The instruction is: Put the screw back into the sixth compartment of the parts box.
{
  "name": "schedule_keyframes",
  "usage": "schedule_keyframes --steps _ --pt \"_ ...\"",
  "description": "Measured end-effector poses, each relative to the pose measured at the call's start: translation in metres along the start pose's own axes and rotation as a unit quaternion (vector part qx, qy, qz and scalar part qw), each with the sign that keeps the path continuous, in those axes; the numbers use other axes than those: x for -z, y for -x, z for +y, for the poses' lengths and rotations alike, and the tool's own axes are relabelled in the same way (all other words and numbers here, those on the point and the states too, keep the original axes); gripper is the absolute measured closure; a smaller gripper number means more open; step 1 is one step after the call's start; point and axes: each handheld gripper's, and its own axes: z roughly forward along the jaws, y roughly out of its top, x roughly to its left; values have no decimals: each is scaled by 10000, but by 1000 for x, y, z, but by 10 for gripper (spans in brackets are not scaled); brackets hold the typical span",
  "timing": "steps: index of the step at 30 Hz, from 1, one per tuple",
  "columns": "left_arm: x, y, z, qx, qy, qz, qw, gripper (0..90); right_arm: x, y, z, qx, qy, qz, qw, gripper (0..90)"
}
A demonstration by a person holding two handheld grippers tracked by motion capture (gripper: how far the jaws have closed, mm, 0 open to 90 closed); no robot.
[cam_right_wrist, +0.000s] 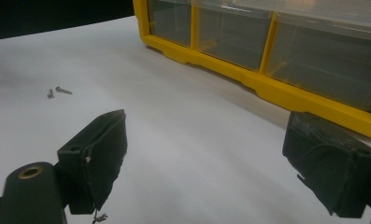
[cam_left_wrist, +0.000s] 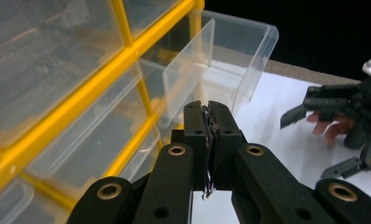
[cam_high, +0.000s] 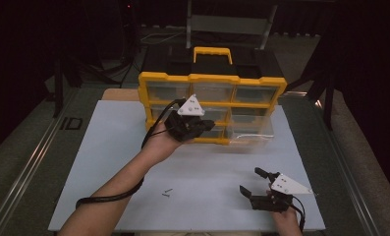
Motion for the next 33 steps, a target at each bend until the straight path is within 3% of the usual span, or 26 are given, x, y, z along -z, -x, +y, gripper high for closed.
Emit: schedule_keyframes --steps 6,10,20,26,33 --pt "-10 2 16 -171 20 -3 9999 884 1 0 0 -33 18 -2 10000 138" --pt "-17 5 21 -169 79 -55 9998 884 1 0 0 -40 15 1 10000 138" --pt "-38 9 38 -147 132 -213 9996 884 1 0 0 -23 7 -4 10000 138" --pt "-57 10 47 -15 161 -262 9995 884 1 0 0 -39 13 5 10000 138" --pt "-77 10 54 43 14 -257 9997 883 2 0 0 -44 15 8 10000 138"
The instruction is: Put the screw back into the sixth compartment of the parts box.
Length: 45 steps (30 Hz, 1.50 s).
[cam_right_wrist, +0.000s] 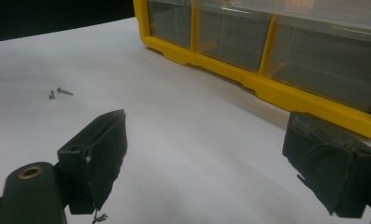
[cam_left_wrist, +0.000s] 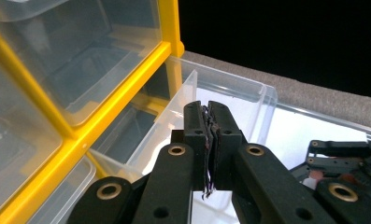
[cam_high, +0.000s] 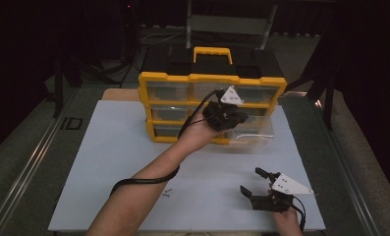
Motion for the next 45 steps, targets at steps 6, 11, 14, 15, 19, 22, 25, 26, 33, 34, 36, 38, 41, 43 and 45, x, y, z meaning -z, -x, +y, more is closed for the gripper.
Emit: schedule_keyframes --steps 6,11,14,15,19,22,25,26,33,34,36,38,41,43,45 --pt "-12 0 1 39 -180 -19 9998 883 0 0 0 0 -3 3 10000 138" --pt "-22 0 -1 -49 -419 -13 9991 882 1 0 0 20 6 -2 10000 138" --pt "-26 0 -2 -79 -508 -35 9987 882 1 0 0 19 -2 2 10000 138" --pt "-26 0 -2 -79 -508 -35 9987 882 1 0 0 18 -8 2 10000 139" --pt "-31 0 -2 -66 -664 -59 9978 881 0 0 0 16 -27 18 10000 138" --pt "-35 0 -2 -25 -822 -59 9966 881 0 0 0 40 -37 27 10000 139" --pt "-40 0 -3 -38 -1003 -68 9949 876 0 0 0 34 -35 30 10000 139" --pt "-40 0 -3 -38 -1003 -68 9949 870 0 0 0 34 -35 30 10000 139" --pt "-37 1 -1 -51 -914 -56 9958 771 0 0 0 16 -27 30 10000 138" --pt "-35 1 0 -33 -864 -88 9962 754 0 0 0 14 -30 29 10000 138" --pt "-30 1 1 -25 -775 -56 9970 718 0 0 0 4 -36 35 10000 138" --pt "-25 0 3 39 -650 -119 9978 662 0 0 0 7 -30 37 10000 138" --pt "-16 -1 4 94 -467 -182 9987 586 0 0 0 -9 -29 31 10000 139" --pt "-9 -2 4 154 -332 -266 9990 553 0 0 0 -8 -30 32 10000 138" --pt "-3 -2 3 158 -271 -194 9993 496 0 0 0 -9 -30 34 10000 139"
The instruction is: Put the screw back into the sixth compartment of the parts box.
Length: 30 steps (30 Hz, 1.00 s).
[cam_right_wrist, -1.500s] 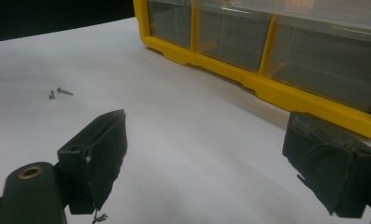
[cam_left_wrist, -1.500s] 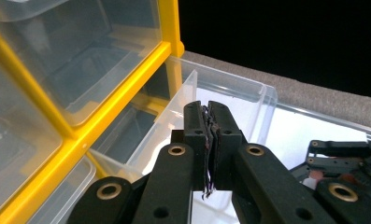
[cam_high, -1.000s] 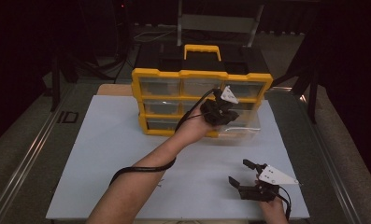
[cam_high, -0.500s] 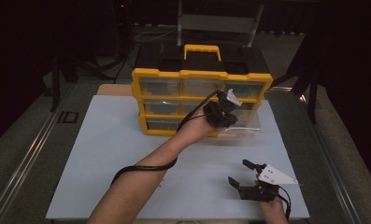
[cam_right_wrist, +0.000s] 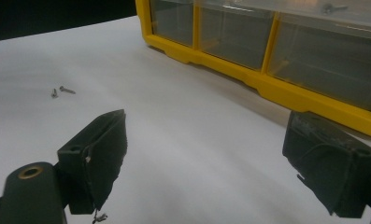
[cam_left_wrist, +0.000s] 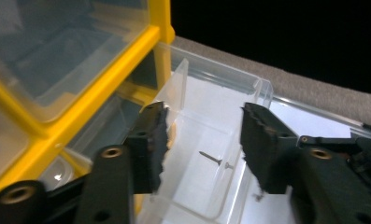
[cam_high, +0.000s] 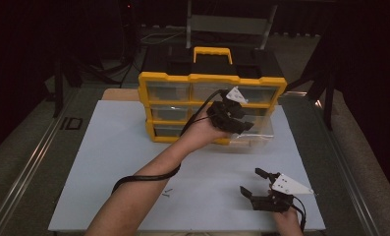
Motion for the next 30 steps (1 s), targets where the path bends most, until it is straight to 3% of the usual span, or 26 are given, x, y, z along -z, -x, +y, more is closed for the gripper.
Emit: schedule_keyframes --steps 9,16,17,30 --pt "24 -3 -11 121 167 115 9997 277 -1 0 0 7 -18 8 10000 138" --pt "42 -5 -27 140 355 165 9991 165 -1 -1 0 3 -28 10 10000 139" --pt "48 -5 -31 152 414 242 9987 154 -2 -1 0 14 -31 15 10000 138" --pt "78 -4 -64 169 556 240 9980 141 -2 -1 0 14 -37 7 10000 139"
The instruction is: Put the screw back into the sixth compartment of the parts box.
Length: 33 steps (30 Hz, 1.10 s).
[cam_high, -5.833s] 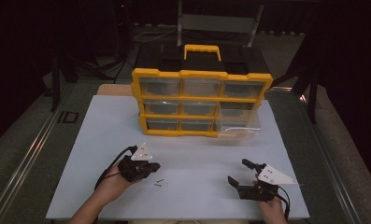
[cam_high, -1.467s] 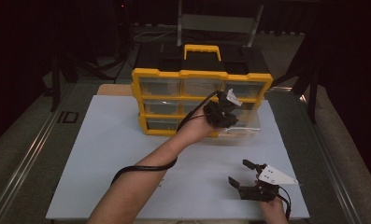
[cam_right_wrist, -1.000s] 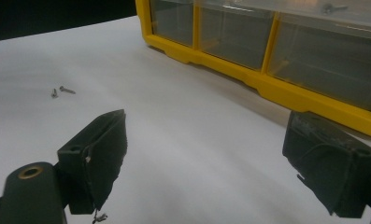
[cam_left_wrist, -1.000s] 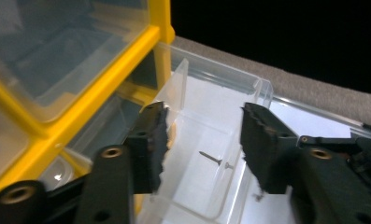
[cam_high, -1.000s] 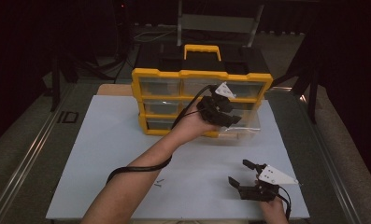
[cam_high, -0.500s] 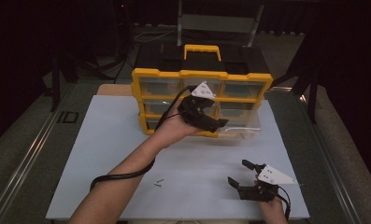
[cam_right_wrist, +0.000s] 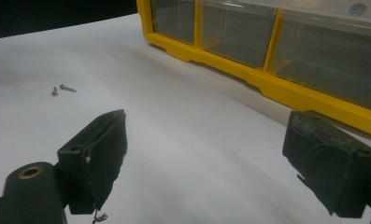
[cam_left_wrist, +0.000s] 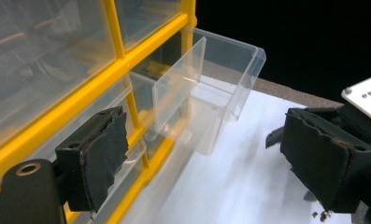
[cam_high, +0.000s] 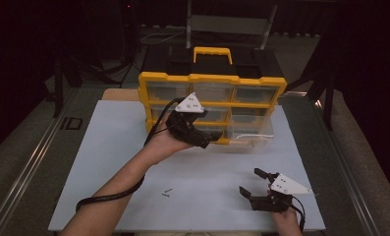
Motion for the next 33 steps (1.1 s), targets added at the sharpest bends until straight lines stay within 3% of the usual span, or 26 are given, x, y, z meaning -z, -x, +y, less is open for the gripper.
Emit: schedule_keyframes --steps 2,3,7,20,24,33 --pt "0 0 0 0 0 0 10000 133 0 0 0 -4 2 0 10000 139" --pt "7 0 -11 7 -8 -46 10000 133 0 0 0 4 2 -4 10000 139" --pt "14 0 -22 -20 10 -90 10000 133 0 0 0 2 -22 11 10000 138" --pt "31 9 -53 -174 -3 -32 9998 136 -2 -1 0 20 -35 16 10000 138" --pt "38 10 -65 -140 5 -57 9999 150 -2 -1 0 33 -47 28 10000 139" --pt "48 13 -105 -66 -234 -63 9997 154 -2 -2 0 43 -59 27 10000 139"
